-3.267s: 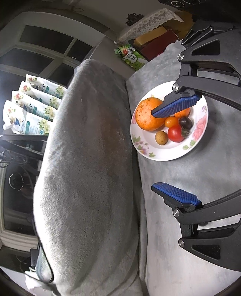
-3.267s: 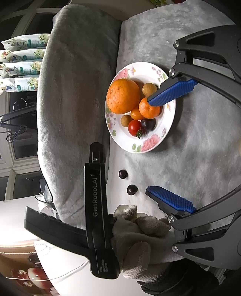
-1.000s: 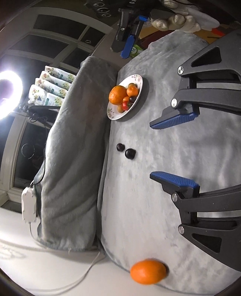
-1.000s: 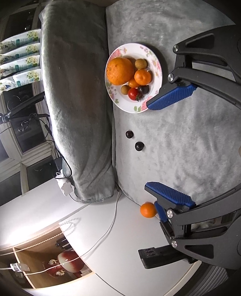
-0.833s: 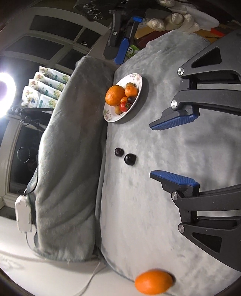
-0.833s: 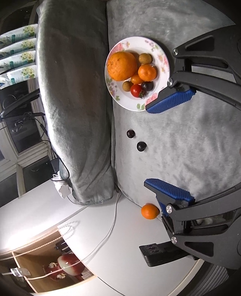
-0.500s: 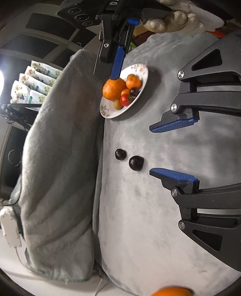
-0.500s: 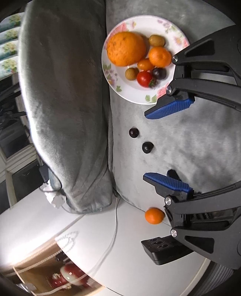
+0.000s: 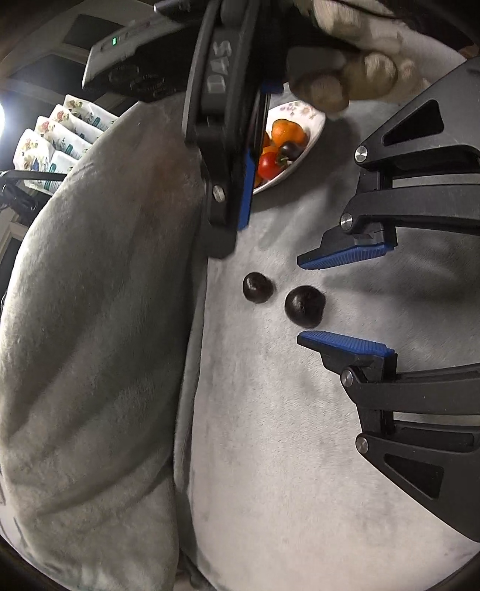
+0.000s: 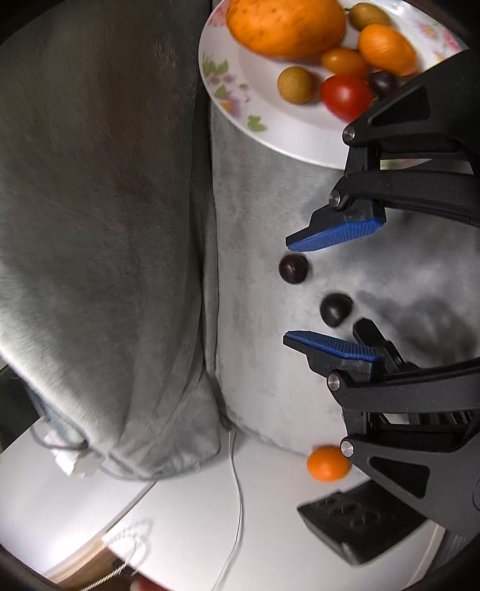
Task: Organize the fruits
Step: 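Close the right gripper on a dark plum while the left gripper grasps another plum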
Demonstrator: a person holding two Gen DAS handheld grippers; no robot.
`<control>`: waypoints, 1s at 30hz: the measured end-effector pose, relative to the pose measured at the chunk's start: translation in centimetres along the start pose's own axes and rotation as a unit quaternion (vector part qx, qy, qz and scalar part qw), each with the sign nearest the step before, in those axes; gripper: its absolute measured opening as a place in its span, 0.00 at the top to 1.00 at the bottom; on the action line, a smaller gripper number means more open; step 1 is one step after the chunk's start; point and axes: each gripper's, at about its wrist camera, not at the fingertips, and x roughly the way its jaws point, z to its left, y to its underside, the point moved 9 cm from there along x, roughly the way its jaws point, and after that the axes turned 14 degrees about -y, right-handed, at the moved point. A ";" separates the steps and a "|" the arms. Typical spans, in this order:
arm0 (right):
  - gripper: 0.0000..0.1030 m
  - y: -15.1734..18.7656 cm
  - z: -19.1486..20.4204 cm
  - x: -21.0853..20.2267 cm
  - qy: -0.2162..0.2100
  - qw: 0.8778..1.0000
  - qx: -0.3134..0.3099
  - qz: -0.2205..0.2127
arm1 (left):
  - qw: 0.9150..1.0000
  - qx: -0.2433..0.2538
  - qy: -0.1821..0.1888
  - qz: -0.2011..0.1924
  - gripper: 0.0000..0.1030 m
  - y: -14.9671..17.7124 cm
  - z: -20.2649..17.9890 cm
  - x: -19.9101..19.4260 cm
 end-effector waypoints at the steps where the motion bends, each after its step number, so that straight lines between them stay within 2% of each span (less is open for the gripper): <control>1: 0.57 -0.1 -0.2 0.5 0.007 1.000 -0.001 0.004 | 1.000 -0.001 0.002 0.001 0.68 0.0 0.2 0.2; 8: 0.59 -0.6 -0.5 3.3 0.034 0.999 -0.012 0.026 | 1.000 0.001 0.015 0.009 0.68 0.3 0.6 0.7; 15: 0.64 -0.8 -1.0 3.9 0.057 0.997 -0.025 0.043 | 1.000 0.015 0.009 0.021 0.68 0.4 0.2 1.5; 21: 0.67 -0.4 -1.3 4.2 0.059 0.996 -0.027 0.055 | 1.000 0.017 0.005 0.026 0.70 0.2 0.2 1.8; 24: 0.73 -0.3 -1.2 4.9 0.061 0.996 -0.028 0.061 | 0.999 0.011 0.003 0.030 0.75 -0.1 -0.2 2.2; 30: 0.78 0.0 -1.4 5.3 0.064 0.996 -0.027 0.063 | 0.999 0.017 -0.004 0.029 0.76 -0.2 -0.1 2.3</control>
